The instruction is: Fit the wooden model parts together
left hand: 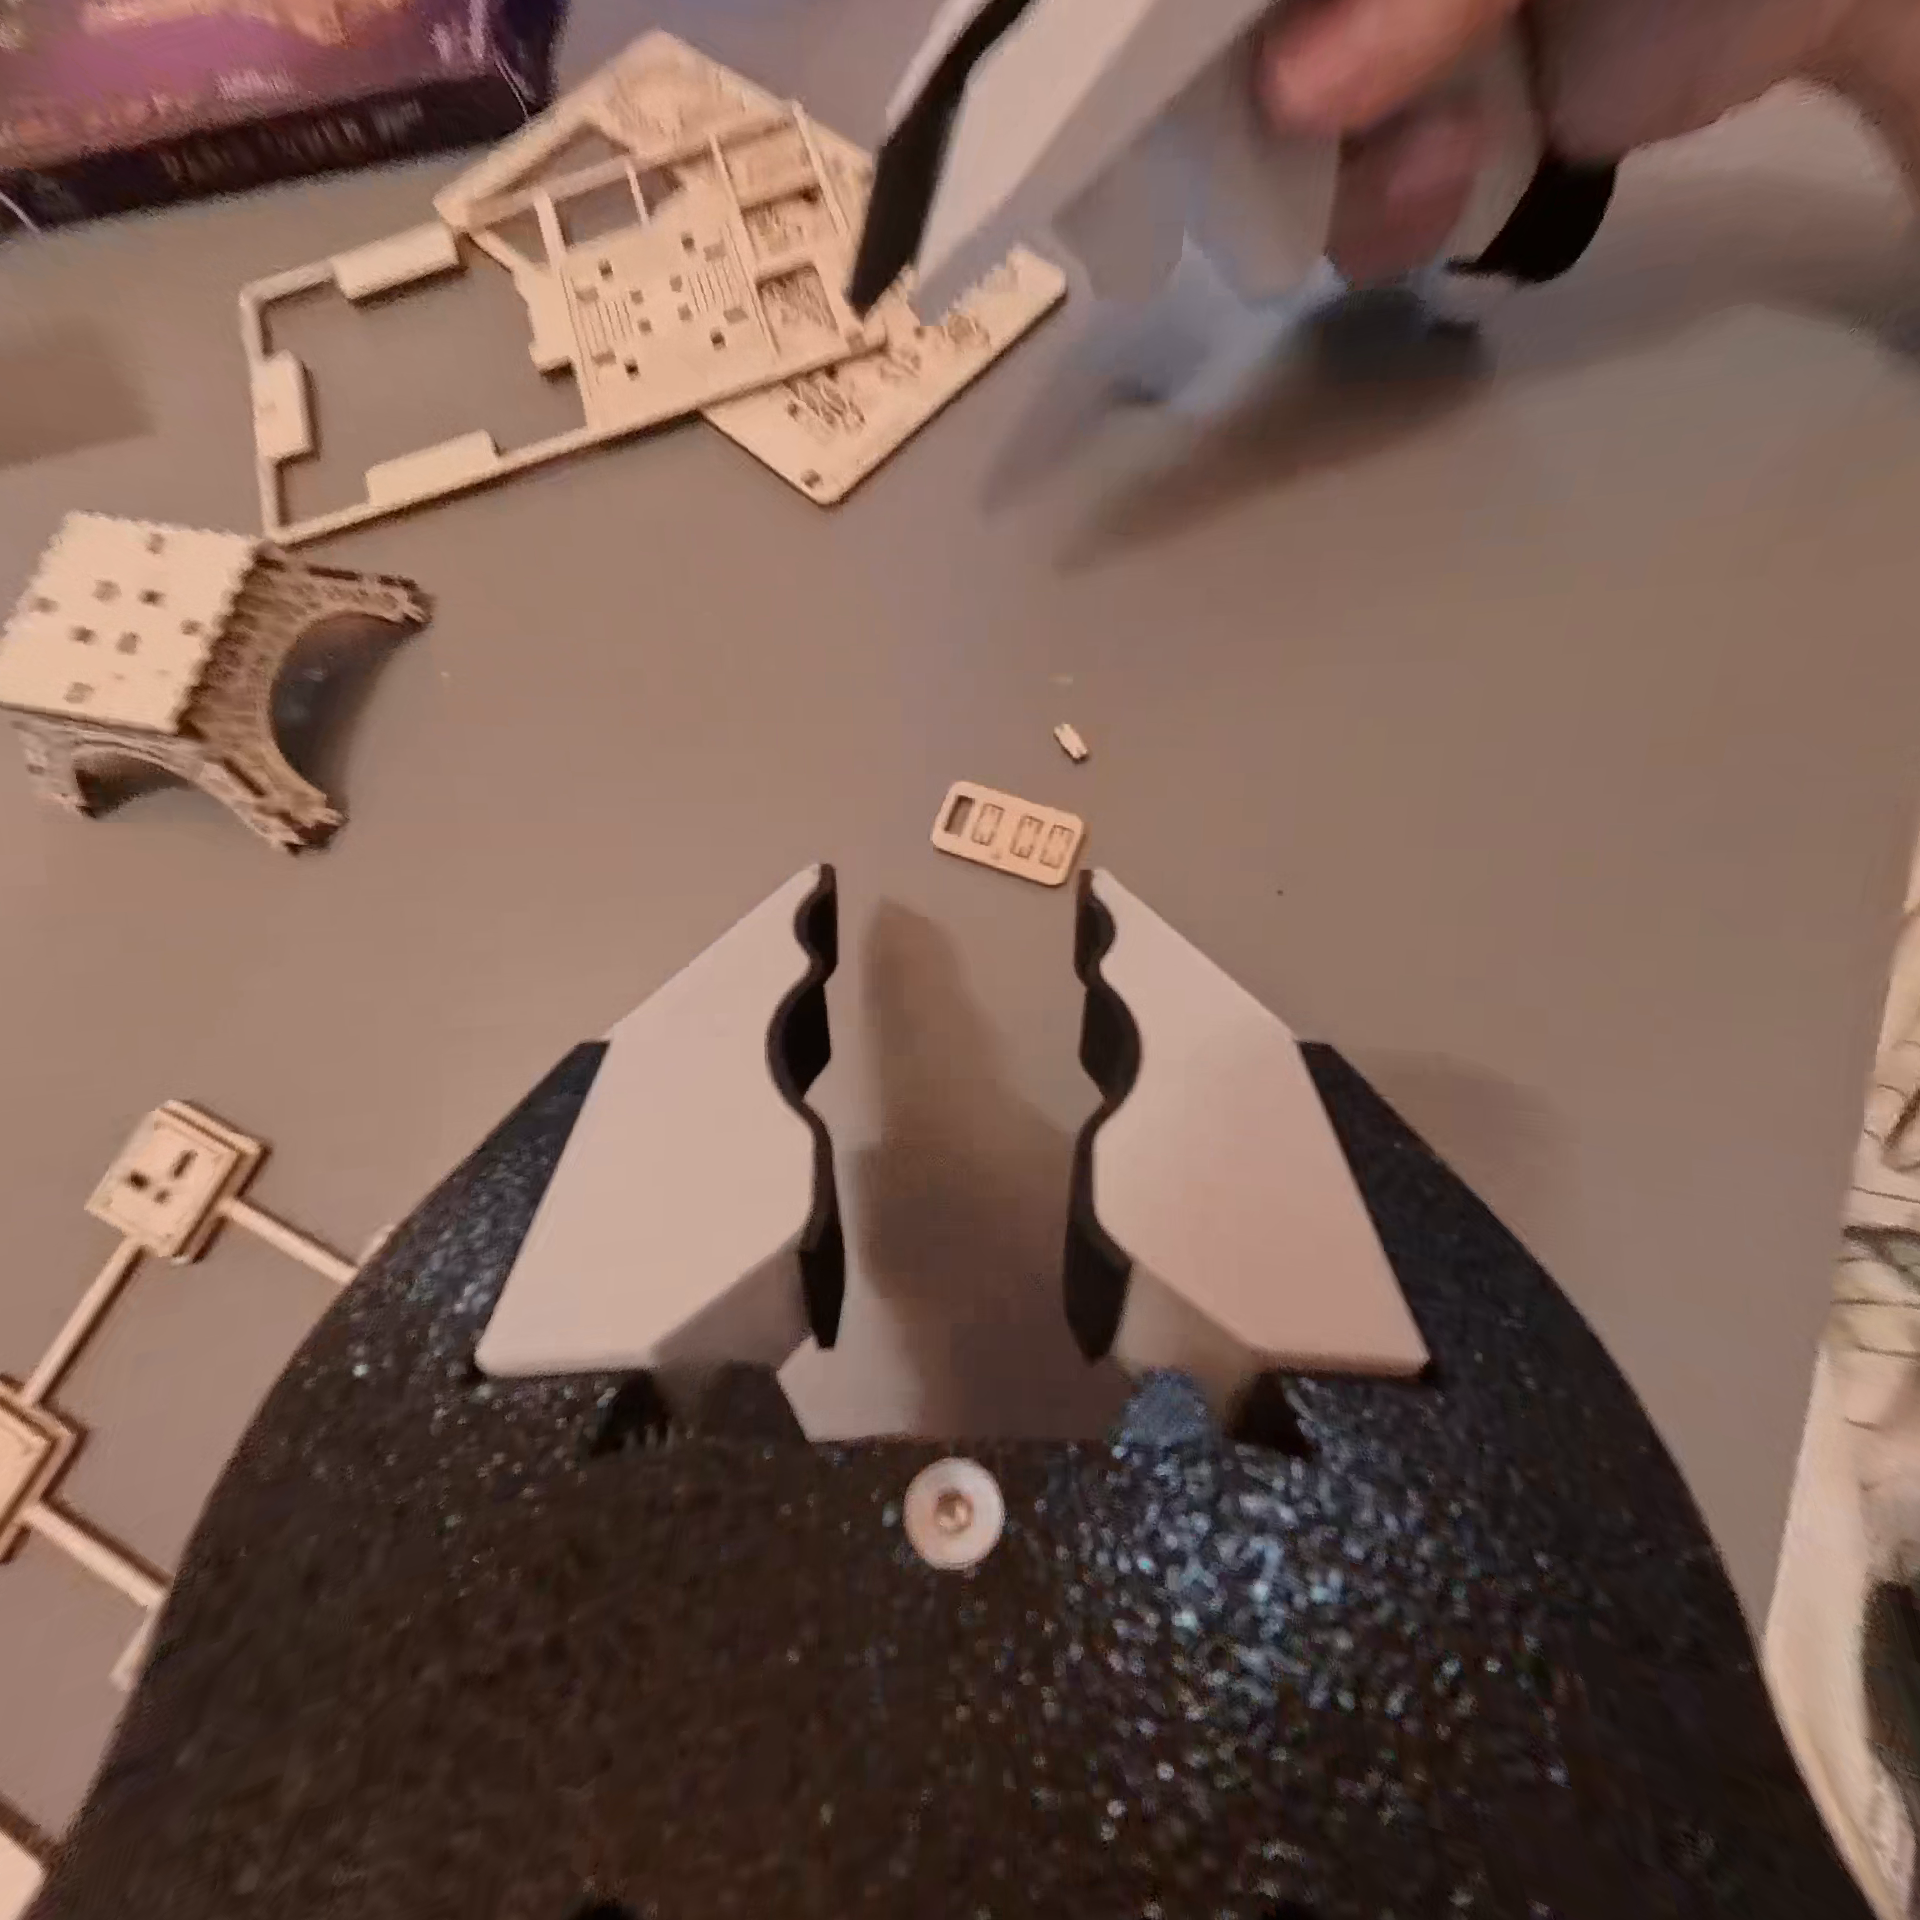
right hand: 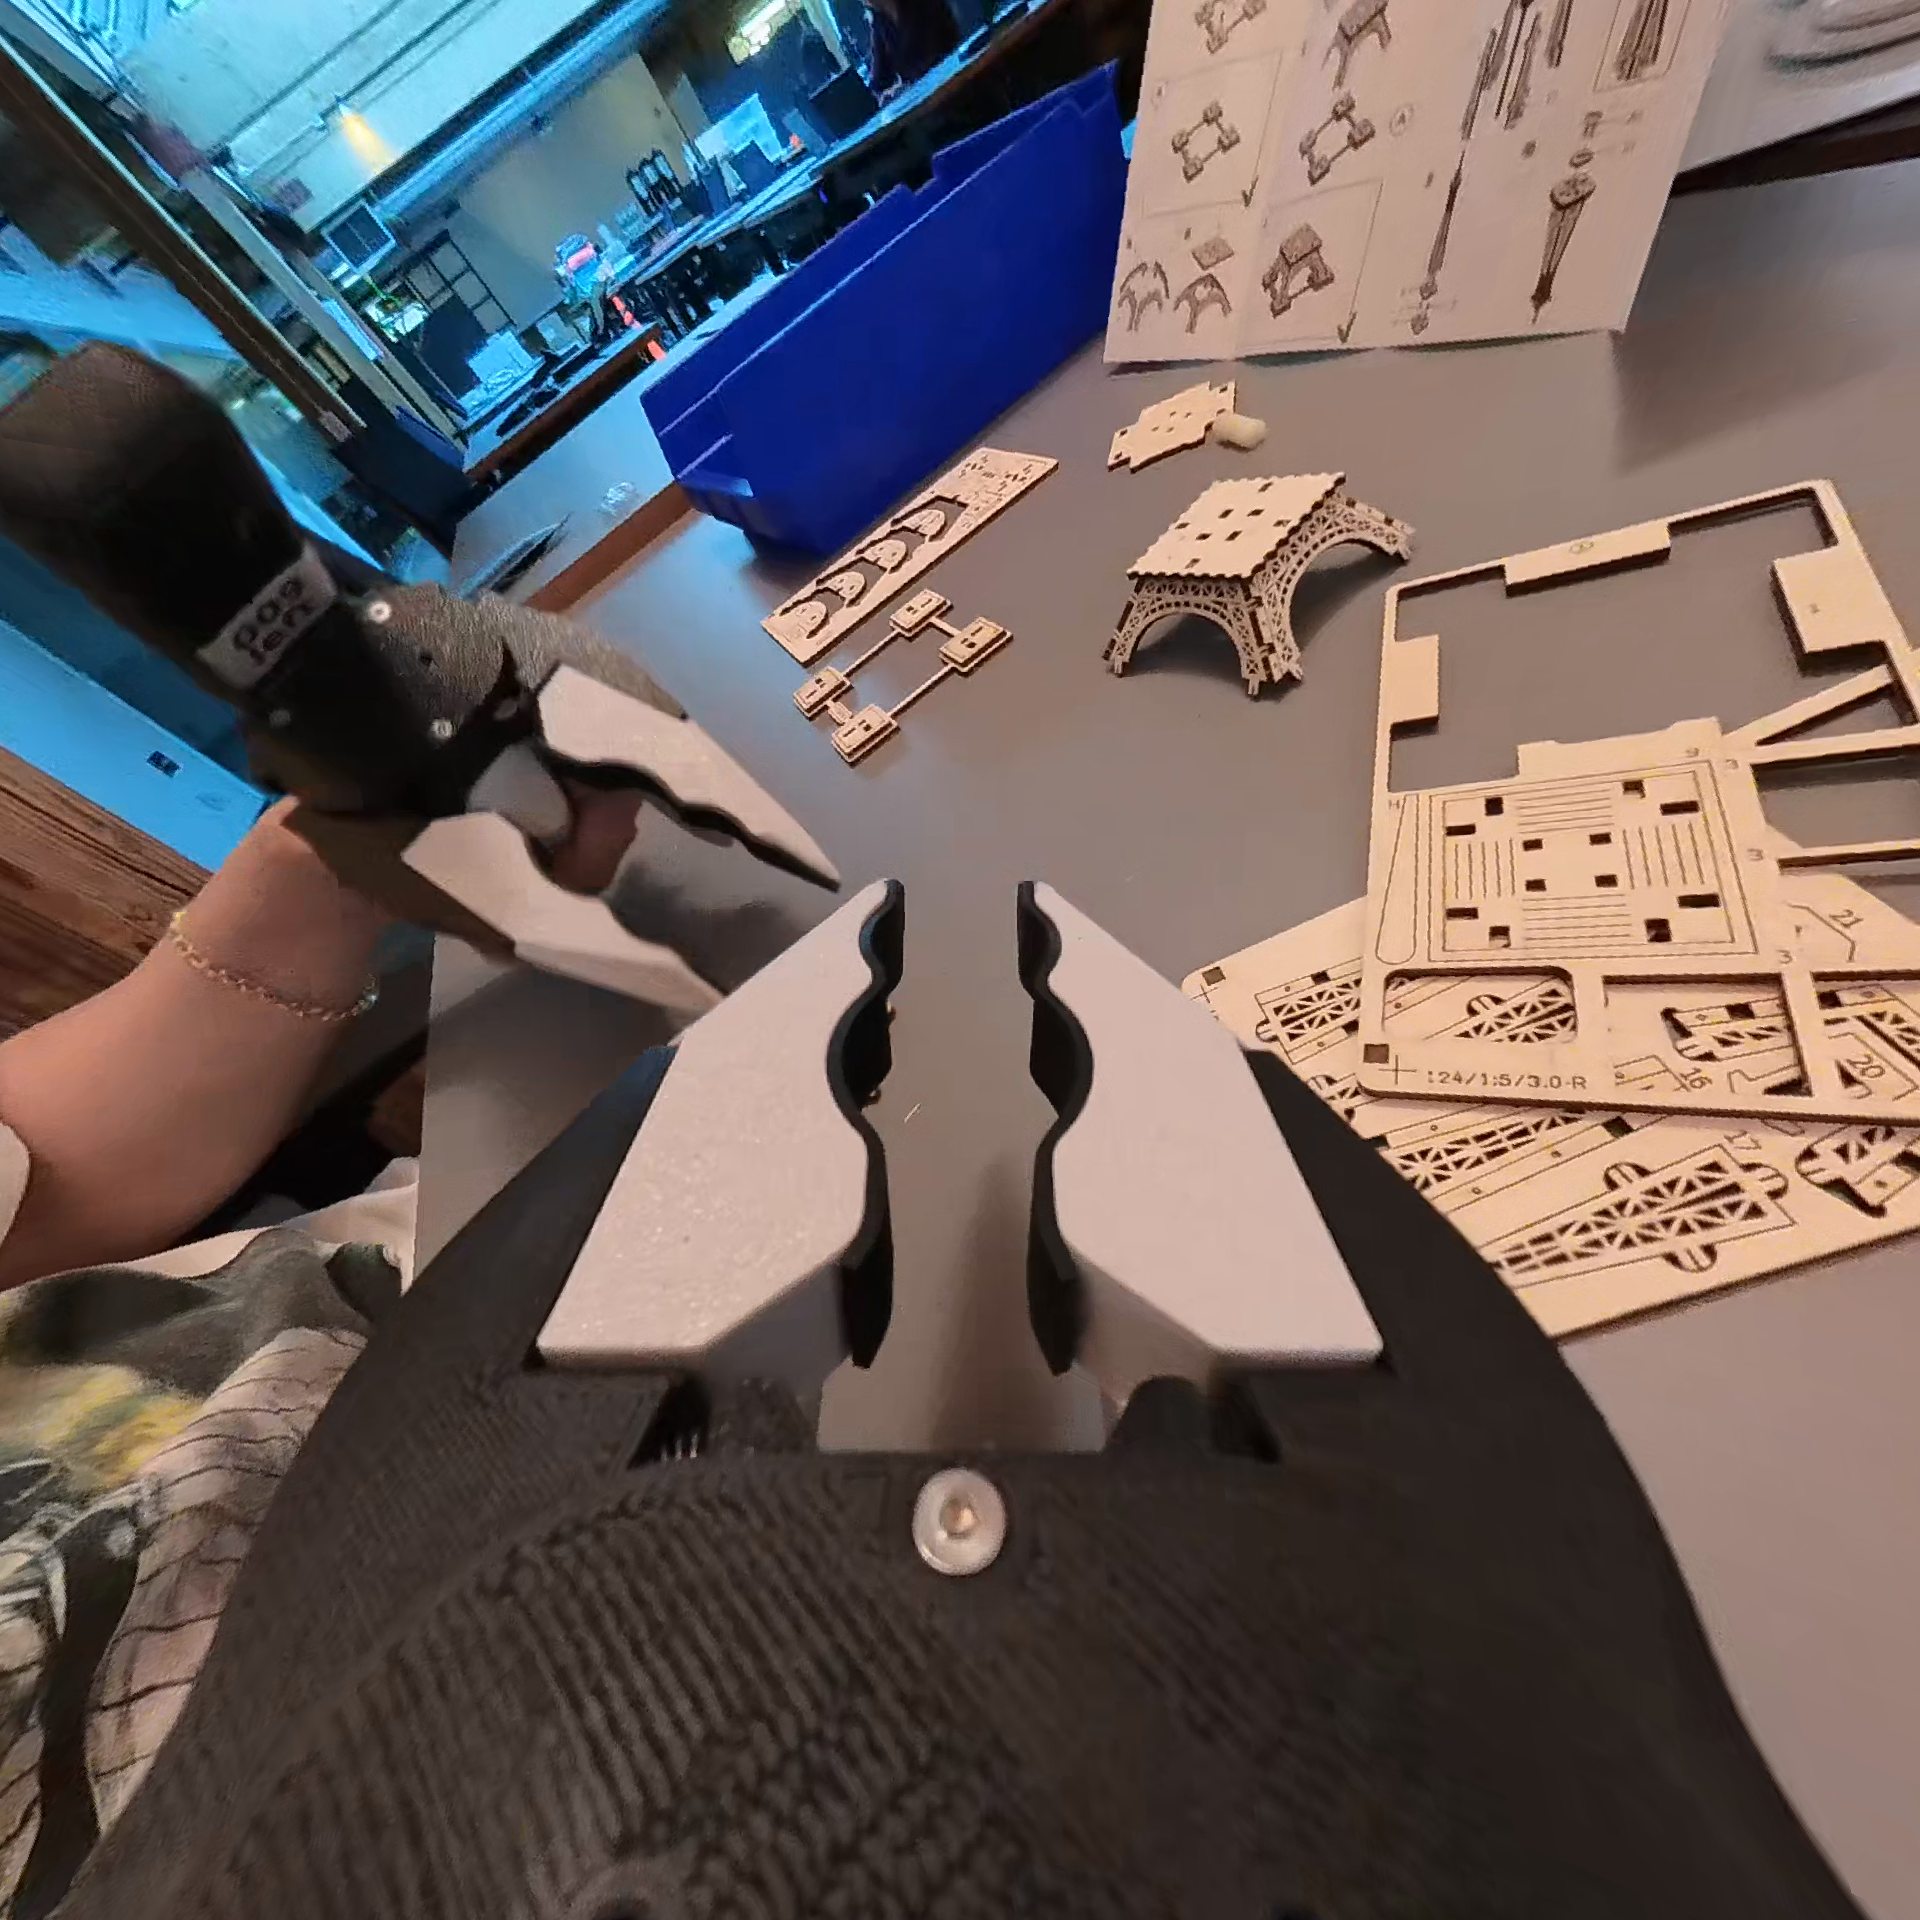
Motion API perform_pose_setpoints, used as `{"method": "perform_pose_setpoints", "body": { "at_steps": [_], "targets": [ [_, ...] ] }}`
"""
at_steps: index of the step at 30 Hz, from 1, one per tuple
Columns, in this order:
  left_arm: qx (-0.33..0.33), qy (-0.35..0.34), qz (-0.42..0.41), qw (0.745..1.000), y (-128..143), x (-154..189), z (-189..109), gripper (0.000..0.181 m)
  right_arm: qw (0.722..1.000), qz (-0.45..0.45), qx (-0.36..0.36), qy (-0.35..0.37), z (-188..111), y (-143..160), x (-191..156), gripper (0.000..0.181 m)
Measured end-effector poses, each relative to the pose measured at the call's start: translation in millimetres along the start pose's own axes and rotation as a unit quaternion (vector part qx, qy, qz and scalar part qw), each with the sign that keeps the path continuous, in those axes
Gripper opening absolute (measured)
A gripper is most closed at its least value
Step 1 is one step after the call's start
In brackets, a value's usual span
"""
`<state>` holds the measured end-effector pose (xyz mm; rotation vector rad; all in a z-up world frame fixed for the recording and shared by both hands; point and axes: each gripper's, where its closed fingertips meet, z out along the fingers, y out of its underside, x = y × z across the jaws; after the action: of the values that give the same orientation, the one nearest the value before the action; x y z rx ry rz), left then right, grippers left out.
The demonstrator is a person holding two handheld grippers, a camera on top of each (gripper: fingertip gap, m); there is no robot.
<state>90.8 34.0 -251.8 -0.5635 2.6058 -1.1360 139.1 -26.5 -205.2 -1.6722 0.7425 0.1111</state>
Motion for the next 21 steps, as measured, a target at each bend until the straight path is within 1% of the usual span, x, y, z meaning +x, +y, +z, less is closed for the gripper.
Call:
{"method": "perform_pose_setpoints", "body": {
  "at_steps": [1, 2, 3, 4, 6, 8, 9, 11, 13, 15, 16, 19, 21],
  "targets": [
    [-0.016, 0.004, 0.003, 1.0, 3, 6, 5, 0.047, 1.0, 0.001, 0.0, -0.001, 1, 0, 0, 0.02],
    [-0.023, 0.011, 0.021, 0.999, 4, 13, 10, 0.047, 1.0, 0.002, -0.002, -0.005, 2, 1, -2, 0.019],
    [-0.023, 0.013, 0.049, 0.998, 5, 17, 13, 0.048, 1.0, 0.003, -0.005, -0.009, 3, 2, -3, 0.019],
    [-0.01, 0.009, 0.064, 0.998, 1, 17, 15, 0.048, 1.0, 0.001, -0.009, -0.014, 4, 4, -5, 0.019],
    [0.004, 0.025, 0.048, 0.999, 0, 15, 19, 0.042, 1.0, -0.006, -0.016, -0.024, 4, 6, -9, 0.019],
    [-0.001, 0.055, 0.009, 0.998, 2, 14, 21, 0.027, 0.999, -0.012, -0.027, -0.027, 4, 9, -11, 0.019],
    [-0.002, 0.065, 0.006, 0.998, 2, 13, 21, 0.027, 0.999, -0.013, -0.034, -0.029, 4, 11, -12, 0.019],
    [-0.002, 0.065, 0.026, 0.998, 2, 12, 21, 0.027, 0.998, -0.01, -0.048, -0.032, 4, 15, -13, 0.021],
    [0.0, 0.024, 0.072, 0.997, -2, 4, 20, 0.027, 0.998, -0.001, -0.056, -0.029, 2, 18, -11, 0.025],
    [0.031, -0.012, 0.142, 0.989, -17, 4, 11, 0.027, 0.997, 0.004, -0.058, -0.041, 2, 20, -15, 0.031],
    [0.049, -0.034, 0.164, 0.985, -28, 3, 5, 0.027, 0.997, 0.007, -0.06, -0.05, 2, 21, -18, 0.033],
    [0.102, -0.099, 0.239, 0.961, -61, 5, -15, 0.027, 0.993, 0.025, -0.044, -0.103, 6, 18, -34, 0.035],
    [0.115, -0.129, 0.263, 0.949, -74, 5, -22, 0.027, 0.989, 0.033, -0.03, -0.142, 9, 14, -48, 0.036]
  ]
}}
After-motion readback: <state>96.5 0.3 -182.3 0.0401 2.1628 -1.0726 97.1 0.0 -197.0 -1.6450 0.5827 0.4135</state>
